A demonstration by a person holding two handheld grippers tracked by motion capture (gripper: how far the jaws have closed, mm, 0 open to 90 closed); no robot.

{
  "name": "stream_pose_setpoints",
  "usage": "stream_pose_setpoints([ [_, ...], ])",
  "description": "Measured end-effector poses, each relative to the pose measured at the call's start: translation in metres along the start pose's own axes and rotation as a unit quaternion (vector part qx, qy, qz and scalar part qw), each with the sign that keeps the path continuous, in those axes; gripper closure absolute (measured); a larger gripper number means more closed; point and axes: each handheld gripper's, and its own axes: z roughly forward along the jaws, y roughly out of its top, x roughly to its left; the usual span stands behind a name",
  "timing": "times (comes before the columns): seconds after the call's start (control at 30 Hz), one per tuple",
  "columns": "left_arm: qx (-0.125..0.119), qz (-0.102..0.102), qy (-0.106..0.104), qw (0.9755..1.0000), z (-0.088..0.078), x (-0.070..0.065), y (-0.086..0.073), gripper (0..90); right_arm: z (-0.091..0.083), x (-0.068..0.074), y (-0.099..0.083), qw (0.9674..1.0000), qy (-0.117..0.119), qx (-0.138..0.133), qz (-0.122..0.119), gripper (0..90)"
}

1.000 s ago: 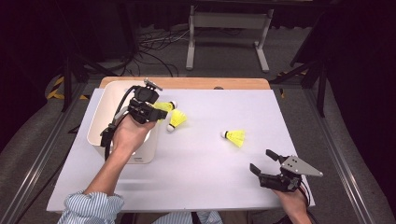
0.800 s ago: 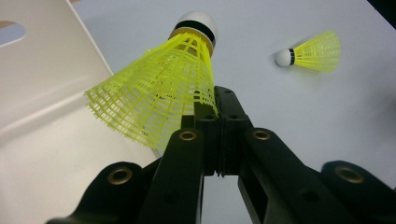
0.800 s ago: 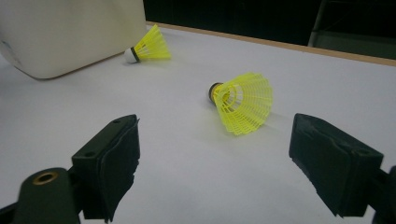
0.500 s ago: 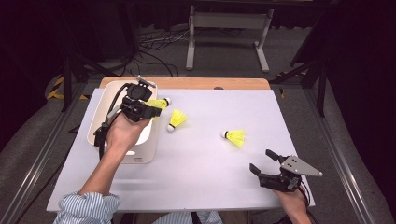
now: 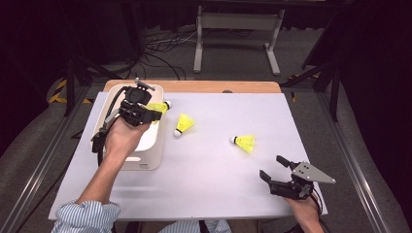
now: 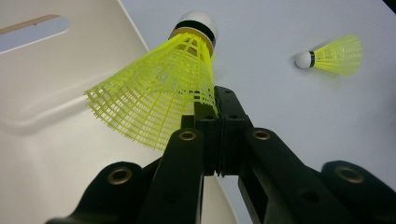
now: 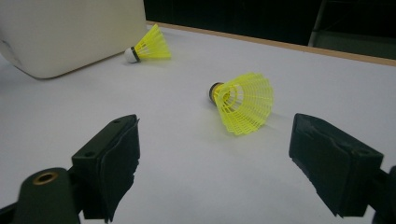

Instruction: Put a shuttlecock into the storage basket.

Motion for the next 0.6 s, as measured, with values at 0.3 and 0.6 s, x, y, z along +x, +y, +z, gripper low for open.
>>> stream_pose_setpoints([
  [0.3, -0.002, -0.008, 0.007, 0.9999, -0.001, 0.009, -0.003, 89.1, 0.0, 0.0, 0.0, 1.0, -0.001, 0.0, 0.001, 16.9],
  [0.6, -0.002, -0.024, 0.01, 0.9996, 0.0, 0.018, -0.004, 89.0, 0.0, 0.0, 0.0, 1.0, 0.0, 0.0, 0.003, 16.9],
])
